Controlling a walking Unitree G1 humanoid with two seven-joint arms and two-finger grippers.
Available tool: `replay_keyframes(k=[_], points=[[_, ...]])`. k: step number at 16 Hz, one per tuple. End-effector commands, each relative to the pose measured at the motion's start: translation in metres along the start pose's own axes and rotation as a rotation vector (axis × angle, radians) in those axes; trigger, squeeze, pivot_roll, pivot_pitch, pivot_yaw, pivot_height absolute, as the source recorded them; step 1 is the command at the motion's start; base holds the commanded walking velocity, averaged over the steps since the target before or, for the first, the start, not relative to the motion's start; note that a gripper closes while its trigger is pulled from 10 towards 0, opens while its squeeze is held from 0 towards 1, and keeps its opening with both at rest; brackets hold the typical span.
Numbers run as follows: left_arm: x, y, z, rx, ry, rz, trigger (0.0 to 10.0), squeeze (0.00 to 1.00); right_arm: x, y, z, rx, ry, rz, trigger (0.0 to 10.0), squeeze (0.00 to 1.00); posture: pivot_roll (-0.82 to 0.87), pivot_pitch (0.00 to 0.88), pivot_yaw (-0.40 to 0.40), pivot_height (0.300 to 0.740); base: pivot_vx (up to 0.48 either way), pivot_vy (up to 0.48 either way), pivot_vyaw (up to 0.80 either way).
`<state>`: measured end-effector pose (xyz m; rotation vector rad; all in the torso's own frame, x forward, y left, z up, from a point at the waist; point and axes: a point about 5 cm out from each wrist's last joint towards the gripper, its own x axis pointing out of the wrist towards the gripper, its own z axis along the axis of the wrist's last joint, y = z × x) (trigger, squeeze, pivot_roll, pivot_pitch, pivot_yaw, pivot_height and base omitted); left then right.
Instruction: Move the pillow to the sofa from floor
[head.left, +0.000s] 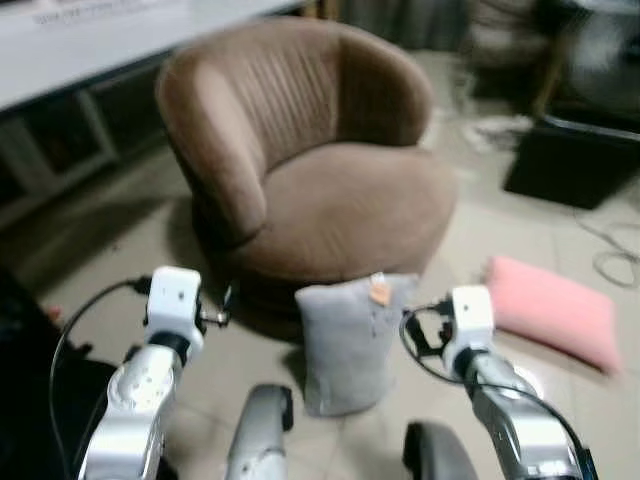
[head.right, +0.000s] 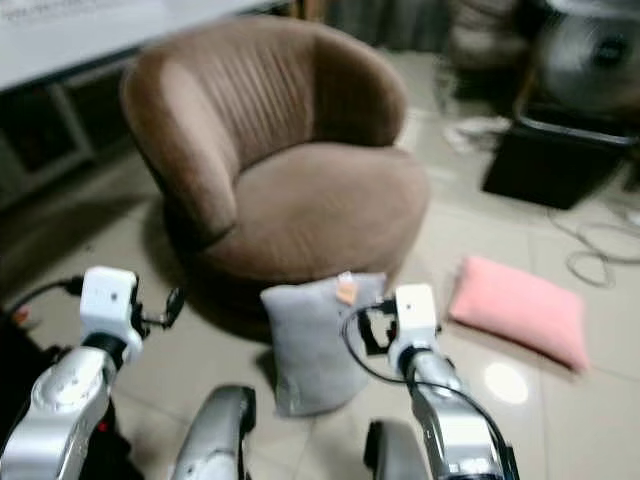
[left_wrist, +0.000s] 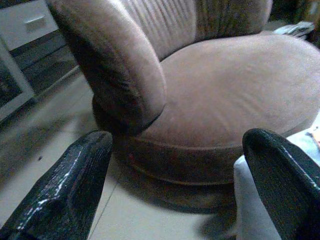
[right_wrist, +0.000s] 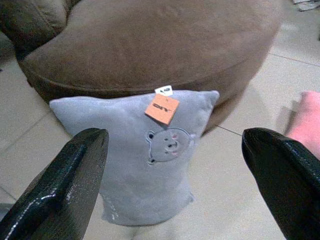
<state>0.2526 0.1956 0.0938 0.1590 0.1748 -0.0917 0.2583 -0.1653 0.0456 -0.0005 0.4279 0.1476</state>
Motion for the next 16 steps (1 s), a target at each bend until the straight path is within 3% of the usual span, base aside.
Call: replay_keyframes(k=[1, 12, 16], points=[[0.0014, -0.0027, 0.0057, 0.002, -0.02, -0.009, 10.0, 0.0, -0.0002, -0.0066, 0.0044, -0.007, -0.009, -0.015, 10.0, 0.0, 0.05, 0.0, 0.024, 0.597, 0.292, 0.0, 0.0], [-0.0019, -0.0025, 0.001, -0.001, 0.001, -0.003, 10.0, 0.0, 0.0022, -0.006, 0.0028, -0.054, 0.011, 0.016, 10.0, 0.0, 0.06, 0.0, 0.017, 0.597, 0.296, 0.0, 0.0], [-0.0043, -0.0022, -0.0005, -0.002, 0.009, 0.014, 10.0, 0.0, 0.0021, -0.0053, -0.0015, -0.034, 0.036, 0.03, 10.0, 0.0, 0.07, 0.0, 0.004, 0.597, 0.206, 0.0, 0.35]])
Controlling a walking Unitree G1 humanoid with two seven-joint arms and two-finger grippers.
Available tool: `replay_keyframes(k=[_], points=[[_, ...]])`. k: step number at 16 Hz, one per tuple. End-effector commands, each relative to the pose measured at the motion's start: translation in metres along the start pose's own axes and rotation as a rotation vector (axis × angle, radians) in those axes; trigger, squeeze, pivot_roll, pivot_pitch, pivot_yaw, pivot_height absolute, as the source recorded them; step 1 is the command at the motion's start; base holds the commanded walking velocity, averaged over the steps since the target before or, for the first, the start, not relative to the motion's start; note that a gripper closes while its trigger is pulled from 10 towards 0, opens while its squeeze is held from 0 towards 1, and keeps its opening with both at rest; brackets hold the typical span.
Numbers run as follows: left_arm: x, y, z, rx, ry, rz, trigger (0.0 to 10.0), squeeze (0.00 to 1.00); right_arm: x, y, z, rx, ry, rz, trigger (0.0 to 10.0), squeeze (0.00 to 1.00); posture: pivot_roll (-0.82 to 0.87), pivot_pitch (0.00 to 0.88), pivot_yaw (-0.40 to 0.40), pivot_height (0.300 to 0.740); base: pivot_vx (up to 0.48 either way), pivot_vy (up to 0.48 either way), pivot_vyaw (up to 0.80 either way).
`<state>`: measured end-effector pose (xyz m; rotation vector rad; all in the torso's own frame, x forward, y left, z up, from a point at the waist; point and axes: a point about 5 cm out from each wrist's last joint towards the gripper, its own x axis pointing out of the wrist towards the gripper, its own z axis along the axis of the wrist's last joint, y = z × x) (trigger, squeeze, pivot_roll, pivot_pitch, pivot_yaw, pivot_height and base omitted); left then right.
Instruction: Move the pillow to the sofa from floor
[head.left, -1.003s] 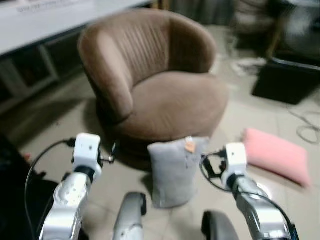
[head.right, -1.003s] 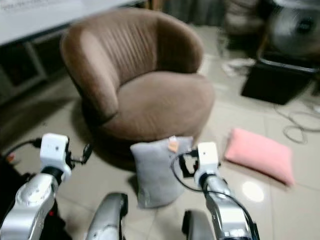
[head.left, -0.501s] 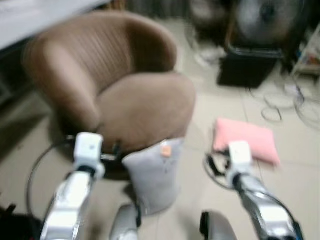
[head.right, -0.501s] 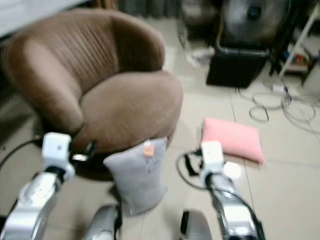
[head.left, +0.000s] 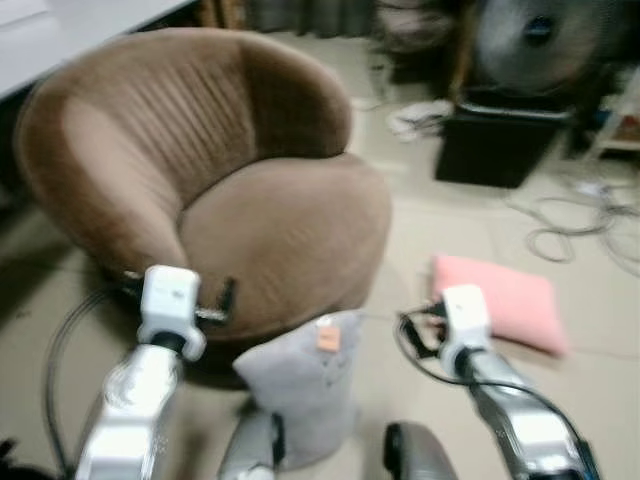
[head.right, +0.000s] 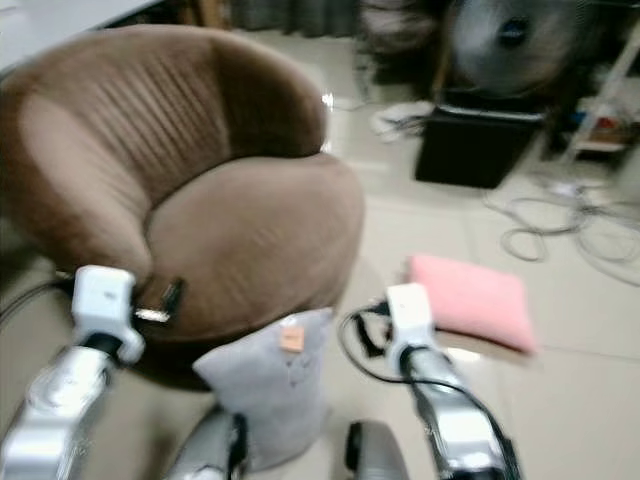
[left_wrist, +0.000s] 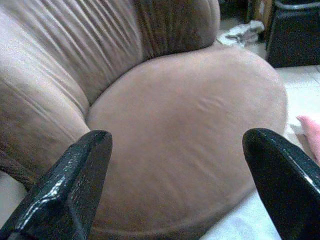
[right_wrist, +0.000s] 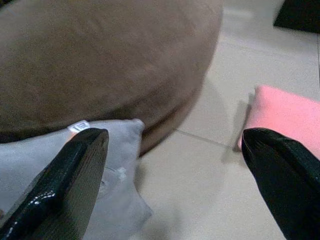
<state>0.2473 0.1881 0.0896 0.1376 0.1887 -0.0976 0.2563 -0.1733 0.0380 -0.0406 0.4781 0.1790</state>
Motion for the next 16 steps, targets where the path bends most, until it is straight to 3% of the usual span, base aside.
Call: replay_keyframes(k=[1, 11, 16], points=[[-0.0015, 0.0066, 0.0027, 0.019, -0.003, 0.028, 10.0, 0.0, 0.0015, 0.0025, 0.0059, 0.001, -0.015, 0.012, 10.0, 0.0, 0.07, 0.0, 0.004, 0.597, 0.0, 0.0, 0.0], [-0.0003, 0.0085, 0.0005, 0.048, 0.018, 0.01, 10.0, 0.0, 0.0024, 0.0037, 0.003, 0.009, -0.014, 0.008, 10.0, 0.0, 0.07, 0.0, 0.02, 0.597, 0.0, 0.0, 0.0], [0.0002, 0.0111, 0.0002, 0.066, 0.02, 0.003, 10.0, 0.0, 0.0038, 0.0049, 0.0028, 0.01, -0.013, 0.008, 10.0, 0.0, 0.07, 0.0, 0.021, 0.559, 0.0, 0.0, 0.0]])
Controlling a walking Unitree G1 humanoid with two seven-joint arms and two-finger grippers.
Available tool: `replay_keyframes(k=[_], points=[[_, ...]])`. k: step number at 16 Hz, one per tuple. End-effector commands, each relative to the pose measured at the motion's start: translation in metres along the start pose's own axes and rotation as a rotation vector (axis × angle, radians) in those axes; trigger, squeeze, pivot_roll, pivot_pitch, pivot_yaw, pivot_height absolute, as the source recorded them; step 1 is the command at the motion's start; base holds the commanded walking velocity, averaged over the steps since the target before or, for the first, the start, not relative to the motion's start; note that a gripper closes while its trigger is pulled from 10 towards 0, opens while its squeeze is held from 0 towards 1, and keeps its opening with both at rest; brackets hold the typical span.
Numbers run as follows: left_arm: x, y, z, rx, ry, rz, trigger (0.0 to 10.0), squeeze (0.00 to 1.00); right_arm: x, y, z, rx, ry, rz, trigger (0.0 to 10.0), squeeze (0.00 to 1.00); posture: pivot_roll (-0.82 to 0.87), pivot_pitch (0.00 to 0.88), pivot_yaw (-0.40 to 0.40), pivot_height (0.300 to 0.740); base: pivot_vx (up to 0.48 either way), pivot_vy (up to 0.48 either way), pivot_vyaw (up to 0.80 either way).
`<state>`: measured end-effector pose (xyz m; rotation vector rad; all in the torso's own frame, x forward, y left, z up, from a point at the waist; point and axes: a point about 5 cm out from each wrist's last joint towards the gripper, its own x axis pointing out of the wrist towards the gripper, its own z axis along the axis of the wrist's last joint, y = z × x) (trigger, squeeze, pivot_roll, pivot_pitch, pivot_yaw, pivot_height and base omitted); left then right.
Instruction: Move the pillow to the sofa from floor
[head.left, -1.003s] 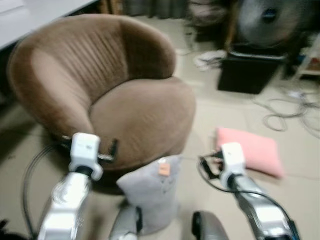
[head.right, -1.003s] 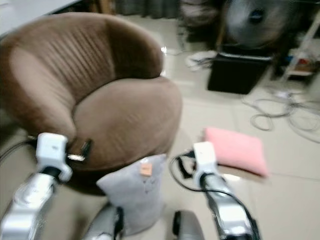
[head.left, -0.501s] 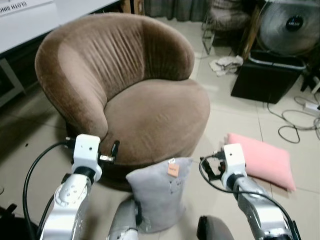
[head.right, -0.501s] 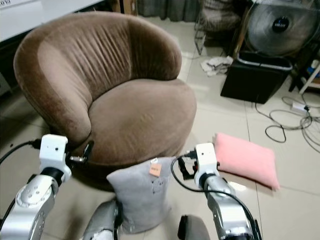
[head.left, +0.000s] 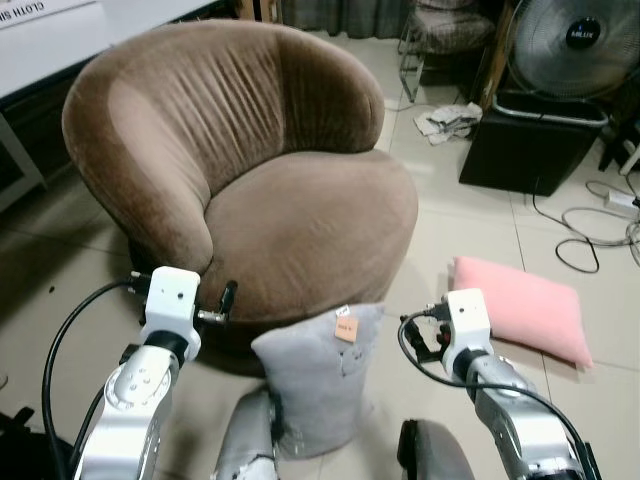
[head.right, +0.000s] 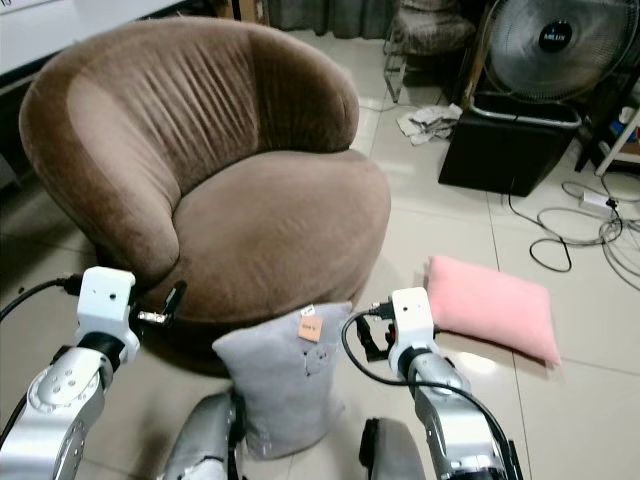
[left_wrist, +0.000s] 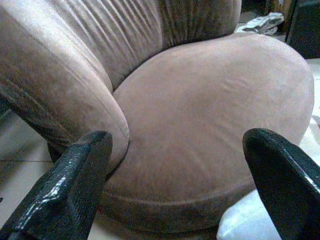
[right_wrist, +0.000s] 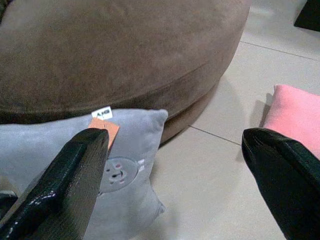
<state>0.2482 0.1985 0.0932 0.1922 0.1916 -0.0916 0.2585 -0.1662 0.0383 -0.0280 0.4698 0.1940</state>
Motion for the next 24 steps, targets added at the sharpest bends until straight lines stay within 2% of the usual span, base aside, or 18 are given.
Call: replay_keyframes(k=[1, 8, 9, 11, 13, 14, 16, 20, 24], points=[[0.001, 0.0, -0.002, 0.013, 0.014, -0.008, 10.0, 0.0, 0.001, -0.002, 0.001, 0.001, -0.005, -0.01, 10.0, 0.0, 0.07, 0.0, 0.021, 0.559, 0.0, 0.0, 0.0], [0.008, 0.008, -0.001, 0.015, 0.011, 0.012, 10.0, 0.0, 0.002, -0.003, 0.002, -0.004, -0.011, -0.019, 10.0, 0.0, 0.07, 0.0, 0.017, 0.559, 0.0, 0.0, 0.0], [0.016, 0.015, -0.002, 0.013, 0.022, 0.019, 10.0, 0.0, 0.005, -0.002, 0.005, -0.009, -0.014, -0.011, 10.0, 0.0, 0.07, 0.0, 0.013, 0.559, 0.0, 0.0, 0.0], [0.024, 0.02, -0.006, 0.019, 0.051, 0.018, 10.0, 0.0, 0.007, -0.001, 0.007, -0.018, -0.014, -0.002, 10.0, 0.0, 0.08, 0.0, 0.008, 0.559, 0.0, 0.0, 0.0], [0.04, 0.025, -0.018, 0.035, 0.13, 0.034, 10.0, 0.0, 0.013, 0.0, 0.011, -0.037, -0.01, 0.008, 10.0, 0.0, 0.07, 0.0, 0.0, 0.559, 0.0, 0.0, 0.0], [0.047, 0.023, -0.02, 0.04, 0.156, 0.027, 10.0, 0.0, 0.015, 0.001, 0.013, -0.042, -0.01, 0.012, 10.0, 0.0, 0.07, 0.0, 0.0, 0.559, 0.0, 0.0, 0.0], [0.064, 0.009, -0.014, 0.04, 0.161, -0.036, 10.0, 0.0, 0.021, 0.001, 0.018, -0.057, -0.01, 0.025, 10.0, 0.0, 0.05, 0.0, 0.002, 0.559, 0.0, 0.0, 0.0], [0.07, 0.006, -0.014, 0.043, 0.164, -0.047, 10.0, 0.0, 0.025, 0.0, 0.02, -0.031, 0.001, 0.033, 10.0, 0.0, 0.06, 0.0, -0.026, 0.559, 0.0, 0.0, 0.0], [0.07, 0.01, -0.018, 0.032, 0.179, -0.023, 10.0, 0.0, 0.028, 0.006, 0.019, 0.007, 0.022, 0.08, 10.0, 0.0, 0.1, 0.0, -0.044, 0.55, 0.0, 0.0, 0.0]])
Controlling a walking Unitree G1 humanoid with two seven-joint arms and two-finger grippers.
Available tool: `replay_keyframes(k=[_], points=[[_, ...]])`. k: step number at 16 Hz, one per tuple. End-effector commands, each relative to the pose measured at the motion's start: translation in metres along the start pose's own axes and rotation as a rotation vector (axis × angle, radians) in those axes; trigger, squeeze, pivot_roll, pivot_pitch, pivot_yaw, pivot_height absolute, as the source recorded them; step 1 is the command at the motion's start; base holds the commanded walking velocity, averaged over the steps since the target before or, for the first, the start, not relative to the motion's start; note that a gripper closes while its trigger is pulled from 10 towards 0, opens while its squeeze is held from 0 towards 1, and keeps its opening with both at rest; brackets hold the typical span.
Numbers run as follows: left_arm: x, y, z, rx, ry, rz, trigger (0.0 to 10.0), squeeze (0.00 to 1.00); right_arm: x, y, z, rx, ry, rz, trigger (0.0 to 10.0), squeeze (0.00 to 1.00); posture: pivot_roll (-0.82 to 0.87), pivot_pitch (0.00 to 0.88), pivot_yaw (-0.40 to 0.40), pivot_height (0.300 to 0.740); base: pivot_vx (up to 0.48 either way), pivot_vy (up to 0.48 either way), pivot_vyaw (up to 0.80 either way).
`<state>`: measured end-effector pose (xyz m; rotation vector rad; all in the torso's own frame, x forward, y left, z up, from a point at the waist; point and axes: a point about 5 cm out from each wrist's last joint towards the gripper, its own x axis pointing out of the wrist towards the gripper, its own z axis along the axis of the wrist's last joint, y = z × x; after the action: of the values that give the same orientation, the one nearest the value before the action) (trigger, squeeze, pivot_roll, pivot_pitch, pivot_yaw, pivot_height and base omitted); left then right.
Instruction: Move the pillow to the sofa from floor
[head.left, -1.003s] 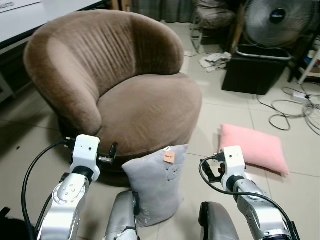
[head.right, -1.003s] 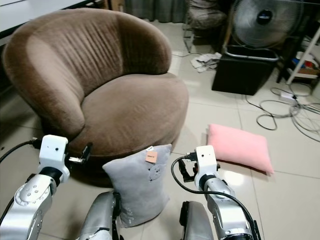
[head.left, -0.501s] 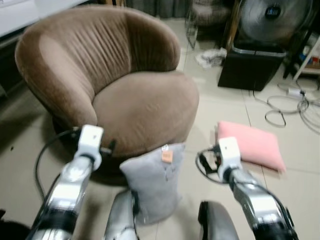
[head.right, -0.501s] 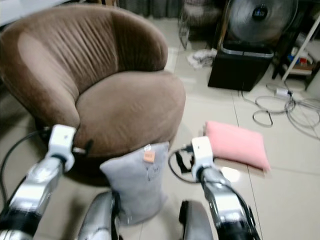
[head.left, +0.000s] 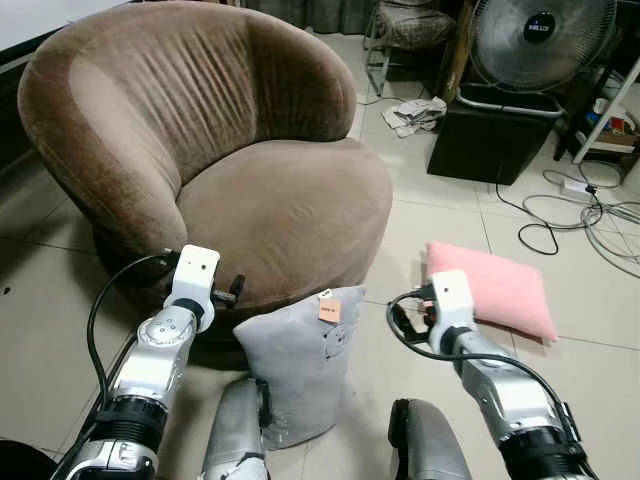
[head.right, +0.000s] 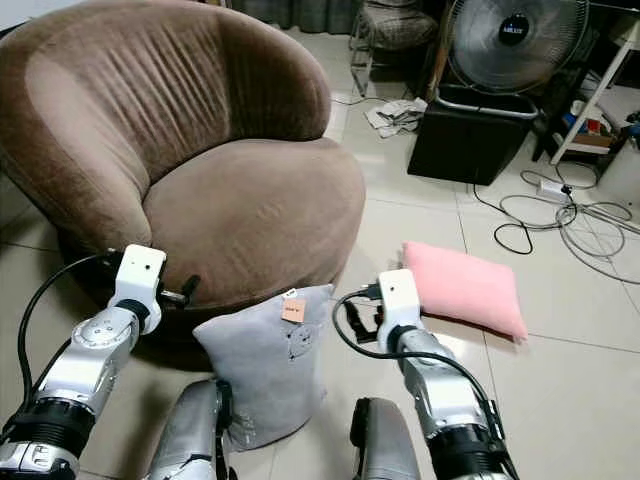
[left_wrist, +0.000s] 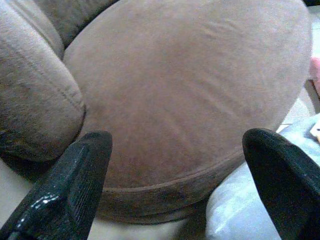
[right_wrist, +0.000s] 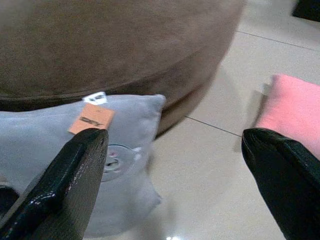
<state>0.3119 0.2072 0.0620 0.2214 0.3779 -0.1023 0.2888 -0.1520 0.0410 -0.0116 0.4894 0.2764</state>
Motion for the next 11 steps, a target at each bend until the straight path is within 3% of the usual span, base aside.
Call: replay_keyframes(k=[1, 7, 8, 9, 11], points=[[0.002, 0.004, 0.003, -0.008, 0.005, 0.024, 10.0, 0.0, 0.005, 0.005, 0.008, -0.015, -0.006, 0.039, 10.0, 0.0, 0.12, 0.0, -0.047, 0.535, 0.0, 0.0, 0.0], [0.007, 0.001, 0.006, -0.049, -0.002, -0.001, 10.0, 0.0, 0.007, 0.016, 0.039, 0.005, -0.087, 0.171, 10.0, 0.0, 0.09, 0.113, -0.017, 0.525, 0.0, 0.0, 0.0], [0.009, 0.003, 0.005, -0.146, -0.002, -0.001, 10.0, 1.0, 0.006, 0.02, 0.046, 0.042, -0.105, 0.232, 10.0, 0.0, 0.09, 0.155, -0.005, 0.525, 0.0, 0.0, 0.0], [0.01, 0.006, 0.002, -0.227, 0.0, 0.006, 10.0, 1.0, 0.004, 0.024, 0.045, 0.028, -0.084, 0.293, 10.0, 0.0, 0.09, 0.176, 0.0, 0.525, 0.0, 0.0, 0.0], [0.007, 0.014, -0.004, -0.282, -0.002, 0.024, 10.0, 1.0, -0.003, 0.031, 0.034, -0.011, -0.038, 0.347, 10.0, 0.0, 0.07, 0.206, 0.01, 0.525, 0.0, 0.0, 0.0]])
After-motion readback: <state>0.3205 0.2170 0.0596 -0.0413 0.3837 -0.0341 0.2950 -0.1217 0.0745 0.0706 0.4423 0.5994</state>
